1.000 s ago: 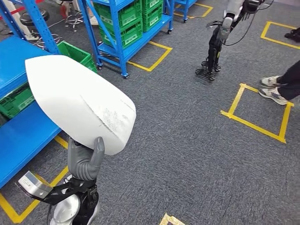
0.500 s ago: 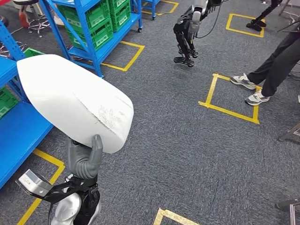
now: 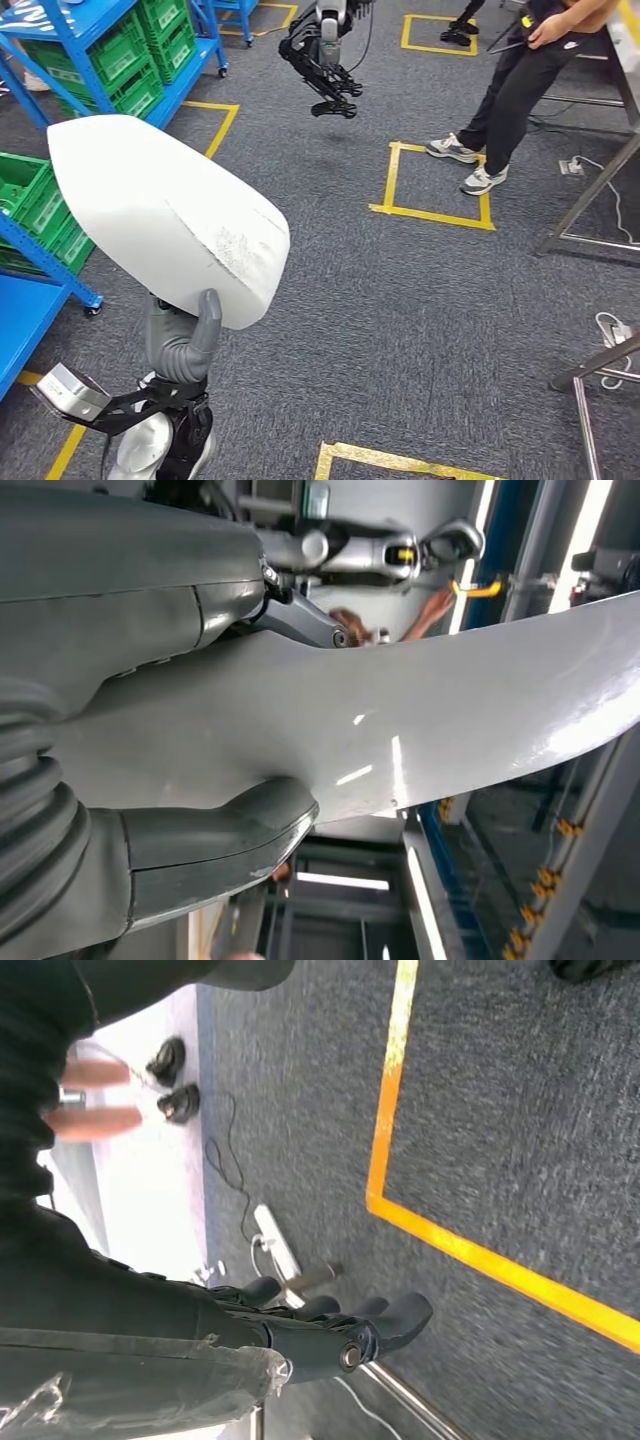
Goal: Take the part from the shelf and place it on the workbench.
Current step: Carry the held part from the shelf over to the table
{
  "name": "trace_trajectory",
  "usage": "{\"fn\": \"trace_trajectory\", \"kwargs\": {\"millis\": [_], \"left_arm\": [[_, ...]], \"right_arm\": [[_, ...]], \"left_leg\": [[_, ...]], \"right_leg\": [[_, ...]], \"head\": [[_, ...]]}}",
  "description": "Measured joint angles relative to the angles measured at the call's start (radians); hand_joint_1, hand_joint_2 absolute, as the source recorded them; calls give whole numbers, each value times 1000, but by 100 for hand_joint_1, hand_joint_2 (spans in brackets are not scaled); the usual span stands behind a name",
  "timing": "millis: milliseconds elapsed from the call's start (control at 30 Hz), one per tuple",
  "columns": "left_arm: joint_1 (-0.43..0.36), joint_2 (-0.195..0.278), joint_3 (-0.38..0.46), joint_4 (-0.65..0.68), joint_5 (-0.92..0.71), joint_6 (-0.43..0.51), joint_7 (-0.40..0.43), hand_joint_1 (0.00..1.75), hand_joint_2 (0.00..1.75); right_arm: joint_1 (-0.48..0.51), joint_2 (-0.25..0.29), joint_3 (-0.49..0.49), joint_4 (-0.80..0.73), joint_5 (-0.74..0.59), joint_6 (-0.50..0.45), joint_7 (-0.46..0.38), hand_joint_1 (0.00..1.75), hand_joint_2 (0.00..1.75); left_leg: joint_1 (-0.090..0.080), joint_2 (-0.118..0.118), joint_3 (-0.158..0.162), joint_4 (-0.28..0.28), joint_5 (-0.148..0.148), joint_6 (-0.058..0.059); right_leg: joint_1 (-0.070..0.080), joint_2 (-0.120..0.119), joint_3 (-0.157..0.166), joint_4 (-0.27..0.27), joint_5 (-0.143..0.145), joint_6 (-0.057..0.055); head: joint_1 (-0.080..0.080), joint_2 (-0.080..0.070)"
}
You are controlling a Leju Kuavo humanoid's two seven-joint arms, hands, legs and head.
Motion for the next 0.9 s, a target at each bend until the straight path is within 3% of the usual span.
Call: {"fn": "trace_trajectory", "kwargs": {"millis": [67,133,200,267,333,367,433,467,500,567,633,700,767,833,867,900], "left_arm": [[-1,0,0,0,0,-2,0,175,175],[-3,-1,0,1,1,-3,0,175,175],[-4,-4,-1,1,1,-4,0,175,175],[-2,-4,0,1,1,-4,0,175,175],[0,-3,2,1,2,-5,0,175,175],[1,-2,3,0,3,-5,0,175,175],[3,1,5,0,5,-7,0,175,175],[4,2,8,-1,6,-8,0,175,175],[5,2,10,-2,6,-9,0,175,175],[6,3,13,-4,7,-11,0,175,175],[7,2,15,-5,6,-12,0,175,175],[8,2,15,-8,6,-12,0,175,175],[11,4,16,-10,6,-12,0,175,175],[18,6,16,-10,6,-12,0,175,175],[20,8,16,-10,6,-12,0,175,175],[21,8,17,-10,6,-12,0,175,175]], "right_arm": [[1,0,0,0,1,2,0,0,175],[8,0,0,0,1,2,0,0,175],[10,-1,0,0,1,2,0,0,175],[5,-1,0,-1,2,3,1,0,175],[2,-1,0,-1,4,3,0,0,175],[2,-1,0,-1,5,3,0,0,175],[4,-1,0,-1,8,2,0,0,175],[3,-1,0,-1,9,2,0,0,175],[1,0,0,-1,10,2,0,0,175],[-2,1,1,-1,14,1,1,0,175],[0,1,1,-1,17,1,4,0,175],[1,1,1,-1,19,1,7,0,175],[0,1,1,-1,21,1,9,0,175],[-1,1,1,-1,21,1,10,0,175],[0,1,1,-1,21,1,10,0,175],[1,1,1,-1,21,2,10,0,175]], "left_leg": [[1,-23,18,-43,1,10],[0,-4,20,-47,0,24],[1,20,24,-51,3,37],[-3,47,25,-51,2,45],[-8,74,26,-51,-1,48],[-9,87,28,-51,-3,48],[-10,110,35,-51,-9,45],[-13,120,39,-50,-13,41],[-15,129,43,-50,-16,37],[-21,145,46,-50,-21,28],[-20,159,51,-53,-25,18],[-17,132,42,-24,-51,8],[-15,84,-8,80,-106,1],[-15,68,-73,195,-143,-1],[-15,66,-89,216,-137,-2],[-14,64,-87,200,-112,-2]], "right_leg": [[-1,20,-9,0,2,14],[-6,28,-15,-3,5,27],[-3,-13,-39,41,-22,35],[1,-73,-95,159,-81,39],[1,-96,-143,261,-117,39],[2,-101,-144,266,-110,37],[4,-118,-87,168,-54,29],[10,-141,-49,101,-30,25],[14,-159,-19,48,-14,18],[22,-173,0,9,-12,8],[21,-148,-2,4,-9,-2],[16,-126,1,-4,-4,-11],[12,-102,2,-8,-1,-17],[11,-76,2,-8,0,-20],[10,-61,2,-8,0,-20],[8,-47,3,-8,0,-19]], "head": [[-3,0],[-3,0],[4,0],[11,0],[11,0],[12,0],[12,0],[12,0],[11,0],[10,0],[9,0],[6,0],[1,0],[0,0],[0,0],[0,0]]}}
